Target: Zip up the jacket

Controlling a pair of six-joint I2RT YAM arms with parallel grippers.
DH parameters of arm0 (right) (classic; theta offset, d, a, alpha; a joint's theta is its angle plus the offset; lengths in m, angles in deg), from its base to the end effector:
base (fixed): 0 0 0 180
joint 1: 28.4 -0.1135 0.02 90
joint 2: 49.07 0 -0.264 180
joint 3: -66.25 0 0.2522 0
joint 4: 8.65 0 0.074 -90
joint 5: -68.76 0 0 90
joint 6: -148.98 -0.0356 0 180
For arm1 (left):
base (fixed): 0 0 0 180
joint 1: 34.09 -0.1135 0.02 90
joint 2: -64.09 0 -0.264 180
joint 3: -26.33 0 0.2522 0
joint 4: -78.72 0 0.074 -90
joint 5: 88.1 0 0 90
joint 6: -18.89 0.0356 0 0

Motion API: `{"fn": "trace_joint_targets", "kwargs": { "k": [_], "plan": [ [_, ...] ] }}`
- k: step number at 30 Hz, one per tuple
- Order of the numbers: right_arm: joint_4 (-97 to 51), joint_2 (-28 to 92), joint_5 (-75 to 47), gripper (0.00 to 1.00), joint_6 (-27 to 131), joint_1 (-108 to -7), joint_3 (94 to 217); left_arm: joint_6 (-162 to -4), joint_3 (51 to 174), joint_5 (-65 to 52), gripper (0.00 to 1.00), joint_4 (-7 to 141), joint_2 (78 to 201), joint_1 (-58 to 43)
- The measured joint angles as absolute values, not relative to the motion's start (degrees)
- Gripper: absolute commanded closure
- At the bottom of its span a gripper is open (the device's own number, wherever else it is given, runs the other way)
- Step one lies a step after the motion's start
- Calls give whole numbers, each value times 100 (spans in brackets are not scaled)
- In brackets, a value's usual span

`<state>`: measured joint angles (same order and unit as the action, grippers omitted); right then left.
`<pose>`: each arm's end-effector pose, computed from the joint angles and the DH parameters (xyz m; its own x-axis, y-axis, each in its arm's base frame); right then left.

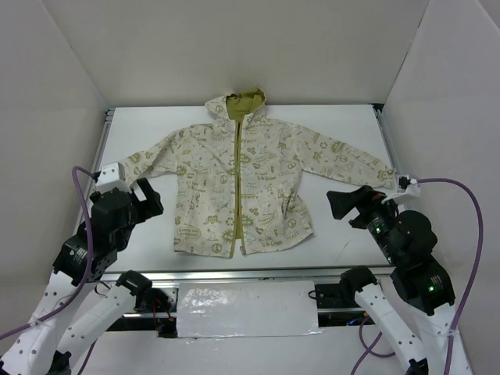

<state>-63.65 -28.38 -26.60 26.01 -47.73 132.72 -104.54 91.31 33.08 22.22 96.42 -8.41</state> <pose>0.0548 0.0157 0.3700 -0.2588 0.4834 -0.8363 -0.1212 0.8427 0.5246 0.1024 -0.0288 0.3485 -0.2733 -0.3916 -0.8786 -0.2475 0.9113 -0.3292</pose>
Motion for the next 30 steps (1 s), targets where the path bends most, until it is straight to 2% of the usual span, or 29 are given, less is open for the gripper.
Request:
{"fn": "trace_joint_targets", "kwargs": {
  "k": [12, 17, 19, 21, 25, 30],
  "plan": [
    [-6397, -2865, -2739, 0, 2601, -4773, 13272, -10482, 9142, 3061, 1, 2215, 9813, -841],
    [-6397, -2554, -2549, 0, 2607, -4773, 13274, -10924, 9166, 2501, 1, 2329, 10663, -691],
    [-6395, -2371, -2431, 0, 2616, -4773, 13272, -11239, 9002, 2490, 1, 2622, 10978, -291],
    [-6393, -2218, -2326, 0, 2629, -4773, 13272, -11590, 8672, 2560, 1, 2779, 11570, 715],
    [-6367, -2045, -2096, 0, 2671, -4773, 13202, -12345, 8382, 2678, 6, 2943, 12707, 2048],
    [-6345, -2032, -1926, 0, 2715, -4773, 13062, -12994, 8412, 2888, 8, 3107, 13714, 2935]
  ]
}}
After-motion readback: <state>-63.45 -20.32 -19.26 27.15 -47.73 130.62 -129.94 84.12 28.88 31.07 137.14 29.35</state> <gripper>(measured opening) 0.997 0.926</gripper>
